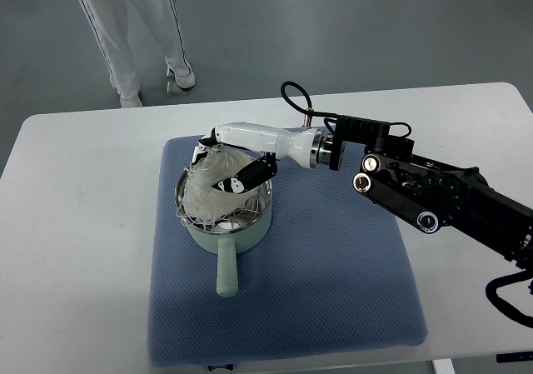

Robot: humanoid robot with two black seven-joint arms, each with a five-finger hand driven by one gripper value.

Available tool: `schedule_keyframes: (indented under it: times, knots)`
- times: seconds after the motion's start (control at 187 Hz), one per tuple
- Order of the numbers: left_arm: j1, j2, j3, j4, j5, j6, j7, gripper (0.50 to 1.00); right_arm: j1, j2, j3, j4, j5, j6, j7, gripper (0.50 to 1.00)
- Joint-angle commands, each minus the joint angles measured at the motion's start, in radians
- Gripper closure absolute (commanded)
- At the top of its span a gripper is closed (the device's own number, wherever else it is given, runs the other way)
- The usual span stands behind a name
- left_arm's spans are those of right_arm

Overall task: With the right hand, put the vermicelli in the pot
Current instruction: 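Open the right hand to release the vermicelli and withdraw upward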

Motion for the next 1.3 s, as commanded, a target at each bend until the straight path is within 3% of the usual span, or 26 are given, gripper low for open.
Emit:
schedule_keyframes:
  times: [0.0,0.059,0.107,0.145,0.284,0.466,0.659,0.734,1.034,1.13,1.296]
  knots:
    - [0.000,0.000,-0.002,0.000,0.000,0.000,0.000,0.500,-0.011,0.000,-0.002,-0.008,-0.003,-0.018,0.001,0.951]
    - [0.000,0.000,0.000,0.000,0.000,0.000,0.000,0.500,-0.012,0.000,-0.002,-0.013,-0.003,-0.025,0.001,0.891]
    - [0.000,0.000,0.000,0.000,0.000,0.000,0.000,0.500,-0.014,0.000,0.000,-0.017,-0.001,-0.030,0.001,0.793]
    - [0.000,0.000,0.000,0.000,0.000,0.000,0.001,0.500,-0.014,0.000,0.000,-0.019,-0.001,-0.035,0.001,0.748]
    - [0.000,0.000,0.000,0.000,0.000,0.000,0.000,0.500,-0.014,0.000,0.001,-0.026,0.000,-0.044,0.001,0.677]
    - [0.000,0.000,0.000,0.000,0.000,0.000,0.000,0.500,-0.011,0.000,0.003,-0.025,0.008,-0.042,0.003,0.642]
    - [0.000,0.000,0.000,0.000,0.000,0.000,0.001,0.500,-0.003,-0.017,0.020,-0.014,0.019,-0.041,0.010,0.638]
    - [0.000,0.000,0.000,0.000,0.000,0.000,0.000,0.500,-0.002,-0.022,0.037,-0.008,0.032,-0.042,0.014,0.609]
    - [0.000,0.000,-0.002,0.000,0.000,0.000,0.000,0.500,-0.011,-0.020,0.193,-0.023,0.308,-0.044,0.003,0.605]
    - [0.000,0.000,-0.002,0.000,0.000,0.000,0.001,0.500,-0.026,-0.022,0.216,-0.068,0.427,-0.061,0.001,0.605]
    - [0.000,0.000,-0.002,0.000,0.000,0.000,0.000,0.500,-0.061,-0.009,0.215,-0.240,0.689,-0.154,0.001,0.605]
